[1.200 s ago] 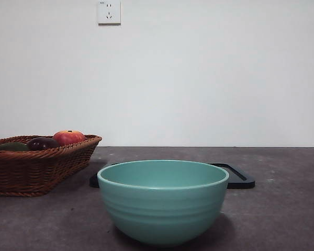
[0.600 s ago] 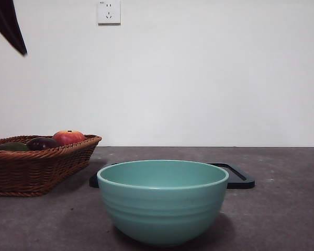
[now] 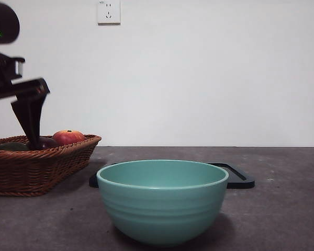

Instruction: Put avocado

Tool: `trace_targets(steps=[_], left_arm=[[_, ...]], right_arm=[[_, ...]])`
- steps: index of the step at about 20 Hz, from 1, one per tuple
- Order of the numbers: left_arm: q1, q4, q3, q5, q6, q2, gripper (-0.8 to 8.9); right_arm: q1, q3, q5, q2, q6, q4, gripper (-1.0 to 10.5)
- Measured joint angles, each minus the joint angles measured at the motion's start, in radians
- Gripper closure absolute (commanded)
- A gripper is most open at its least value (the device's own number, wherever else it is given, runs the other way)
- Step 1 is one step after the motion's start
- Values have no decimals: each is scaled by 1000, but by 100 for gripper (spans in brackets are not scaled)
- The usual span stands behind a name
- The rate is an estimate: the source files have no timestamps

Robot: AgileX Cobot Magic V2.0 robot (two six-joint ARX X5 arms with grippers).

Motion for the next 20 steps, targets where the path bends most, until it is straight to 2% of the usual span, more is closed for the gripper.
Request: trace_targets(steps=[5,9,12,15,17,20], left_arm=[[0,85,0,0,0,76,253],[0,93,0,0,0,95,261],[0,90,0,0,0,95,430],[0,45,0,0,-1,96,454],[0,47,0,0,0,97,563],[0,48,0,0,-1,97,593]], right_arm=[[0,0,0,0,0,0,388],[0,0,0,0,0,0,388],[0,0,0,0,0,0,388],[0,0,0,0,0,0,388],[0,0,0,0,0,0,388],[0,0,0,0,0,0,388]])
